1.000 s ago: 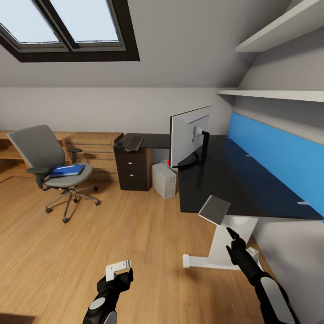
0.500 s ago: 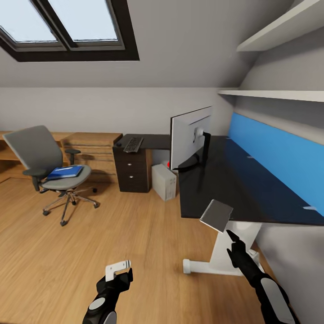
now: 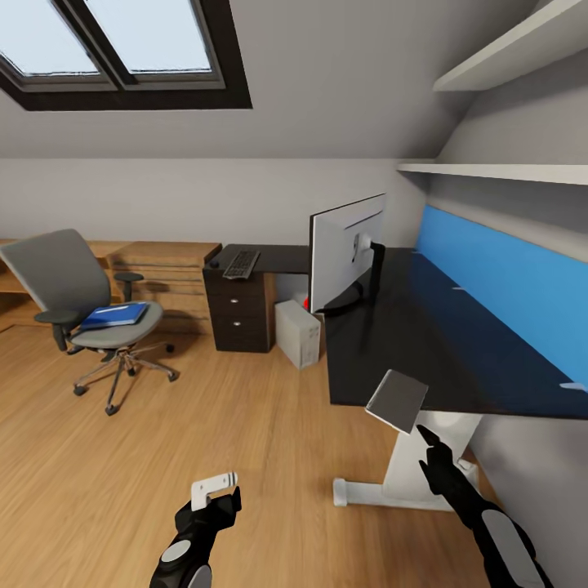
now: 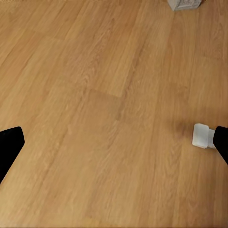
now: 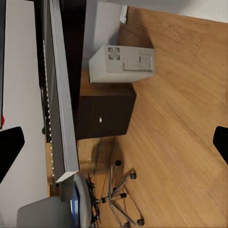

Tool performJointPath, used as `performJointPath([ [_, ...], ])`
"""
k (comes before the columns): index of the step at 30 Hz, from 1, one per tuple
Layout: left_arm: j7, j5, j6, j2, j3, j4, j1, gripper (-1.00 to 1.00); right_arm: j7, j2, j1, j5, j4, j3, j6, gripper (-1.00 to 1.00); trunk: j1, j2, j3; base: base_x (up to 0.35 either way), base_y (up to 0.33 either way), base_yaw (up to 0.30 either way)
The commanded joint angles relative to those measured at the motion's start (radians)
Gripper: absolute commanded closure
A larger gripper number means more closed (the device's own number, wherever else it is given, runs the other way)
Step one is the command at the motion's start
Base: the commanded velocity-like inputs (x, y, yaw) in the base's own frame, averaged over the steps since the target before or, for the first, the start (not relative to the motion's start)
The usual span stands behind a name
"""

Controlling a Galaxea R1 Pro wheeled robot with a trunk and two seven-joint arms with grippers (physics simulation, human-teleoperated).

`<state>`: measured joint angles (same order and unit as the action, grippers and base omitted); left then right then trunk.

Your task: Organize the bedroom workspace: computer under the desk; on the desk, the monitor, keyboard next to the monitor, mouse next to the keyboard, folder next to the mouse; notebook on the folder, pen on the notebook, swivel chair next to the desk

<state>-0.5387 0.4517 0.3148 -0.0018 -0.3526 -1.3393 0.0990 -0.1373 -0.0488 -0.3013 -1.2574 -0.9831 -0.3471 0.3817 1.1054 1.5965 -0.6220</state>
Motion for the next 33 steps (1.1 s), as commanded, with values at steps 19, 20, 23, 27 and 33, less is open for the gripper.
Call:
performJointPath([
  [19,-0.007,0.005,0.003,0.0,-0.002,-0.001,0.001,-1.0,-0.008,0.002,-0.001,-0.004,0.003,0.078,0.006,-1.0,0.0,0.0,-0.001,0.054,0.061,0.0],
  [20,-0.007,0.006,0.003,0.0,-0.002,-0.001,0.001,-1.0,-0.008,0.001,-0.001,-0.004,0.002,0.08,0.006,-1.0,0.0,0.0,-0.001,0.001,0.123,0.0],
  [23,-0.007,0.006,0.003,0.0,-0.002,-0.001,0.001,-1.0,-0.009,0.001,-0.001,-0.004,0.002,0.087,0.006,-1.0,0.0,0.0,-0.001,0.0,0.049,0.0],
  [27,-0.007,0.007,0.003,0.0,-0.002,-0.001,0.001,-1.0,-0.015,0.002,-0.001,-0.004,0.0,0.089,0.006,-1.0,0.0,0.0,-0.001,0.0,0.018,0.0],
  [33,-0.007,0.007,0.004,-0.001,-0.002,0.0,0.0,-1.0,-0.042,0.003,-0.001,-0.003,0.0,0.089,0.005,-1.0,0.0,0.0,-0.001,0.0,0.005,0.0],
])
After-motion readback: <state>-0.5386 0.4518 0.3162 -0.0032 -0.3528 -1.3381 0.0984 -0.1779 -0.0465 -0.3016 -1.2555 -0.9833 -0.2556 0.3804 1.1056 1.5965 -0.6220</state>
